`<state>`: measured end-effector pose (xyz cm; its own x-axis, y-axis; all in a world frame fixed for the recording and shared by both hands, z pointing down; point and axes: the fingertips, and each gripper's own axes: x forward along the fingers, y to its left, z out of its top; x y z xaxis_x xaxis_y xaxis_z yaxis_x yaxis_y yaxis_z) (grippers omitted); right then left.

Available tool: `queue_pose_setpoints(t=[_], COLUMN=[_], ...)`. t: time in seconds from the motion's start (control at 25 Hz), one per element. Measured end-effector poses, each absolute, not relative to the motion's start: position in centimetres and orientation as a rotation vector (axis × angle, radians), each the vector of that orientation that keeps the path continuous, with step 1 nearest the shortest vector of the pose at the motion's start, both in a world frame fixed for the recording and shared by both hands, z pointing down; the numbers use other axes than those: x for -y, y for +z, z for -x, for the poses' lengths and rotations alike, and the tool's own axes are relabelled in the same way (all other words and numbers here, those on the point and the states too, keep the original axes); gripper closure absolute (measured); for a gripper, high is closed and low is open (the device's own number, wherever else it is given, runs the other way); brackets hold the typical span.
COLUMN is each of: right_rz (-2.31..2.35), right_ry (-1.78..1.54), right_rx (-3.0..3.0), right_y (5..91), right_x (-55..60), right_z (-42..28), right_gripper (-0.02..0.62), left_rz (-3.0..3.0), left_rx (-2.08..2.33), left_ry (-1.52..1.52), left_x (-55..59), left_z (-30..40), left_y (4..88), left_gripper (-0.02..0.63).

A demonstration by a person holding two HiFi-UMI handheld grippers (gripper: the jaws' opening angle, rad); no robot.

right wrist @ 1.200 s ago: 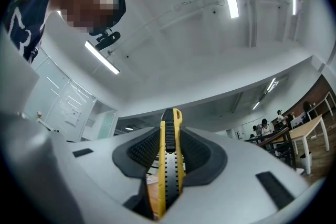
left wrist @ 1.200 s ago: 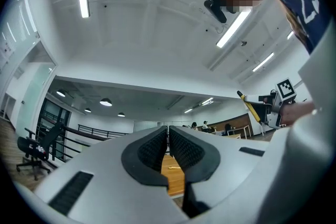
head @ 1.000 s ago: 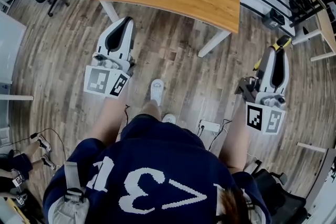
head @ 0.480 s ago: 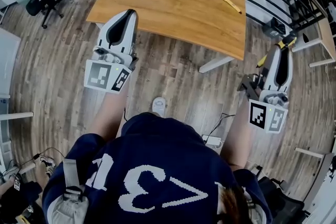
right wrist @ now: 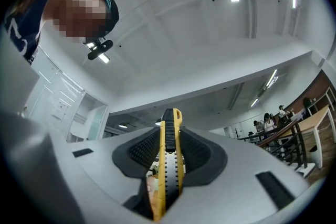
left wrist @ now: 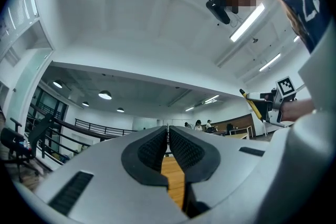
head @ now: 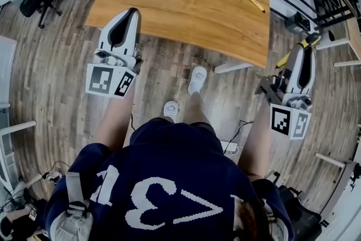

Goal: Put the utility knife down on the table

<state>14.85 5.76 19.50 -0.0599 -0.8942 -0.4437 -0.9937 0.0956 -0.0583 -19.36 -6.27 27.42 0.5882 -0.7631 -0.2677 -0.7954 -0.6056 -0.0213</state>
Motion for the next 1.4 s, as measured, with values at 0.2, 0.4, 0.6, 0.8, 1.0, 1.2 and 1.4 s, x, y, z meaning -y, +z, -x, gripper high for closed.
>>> queue_pose_setpoints(t=[0.2, 0.4, 0.6, 0.8, 1.0, 1.2, 1.4], right_rz=[1.779, 1.708, 1.678, 1.645, 1.624, 1.610, 1.610], right_ry=[0.354, 0.347, 0.374, 0.404, 0.366, 0.348, 0.344], right_rx=[-2.053, -2.056, -2.078, -2.078, -2.108, -2.125, -2.133], right_y=[19.9, 19.3, 18.5, 17.6, 18.6, 18.9, 18.5], right_x=[-0.5, 5.6, 12.4, 18.0, 22.5, 25.1, 26.4], right_z=[-15.4, -18.0, -21.8, -26.0, -28.2, -29.1, -29.1], right_gripper=[0.463, 0.465, 0.463, 0.463, 0.463, 0.463, 0.463], left_rz=[2.648, 2.587, 2.501, 2.433, 2.456, 2.482, 2.507], left_rx=[-1.343, -1.391, -1.343, -1.349, -1.357, -1.389, -1.380], left_ry=[0.335, 0.333, 0.249, 0.274, 0.334, 0.333, 0.342], left_x=[9.5, 14.3, 19.6, 24.8, 28.3, 30.7, 32.2], left_z=[18.3, 16.7, 11.6, 8.1, 5.4, 3.9, 2.9], left_y=[27.6, 26.6, 25.2, 23.0, 23.3, 24.0, 24.1], left_gripper=[0.580, 0.580, 0.580, 0.580, 0.580, 0.580, 0.580])
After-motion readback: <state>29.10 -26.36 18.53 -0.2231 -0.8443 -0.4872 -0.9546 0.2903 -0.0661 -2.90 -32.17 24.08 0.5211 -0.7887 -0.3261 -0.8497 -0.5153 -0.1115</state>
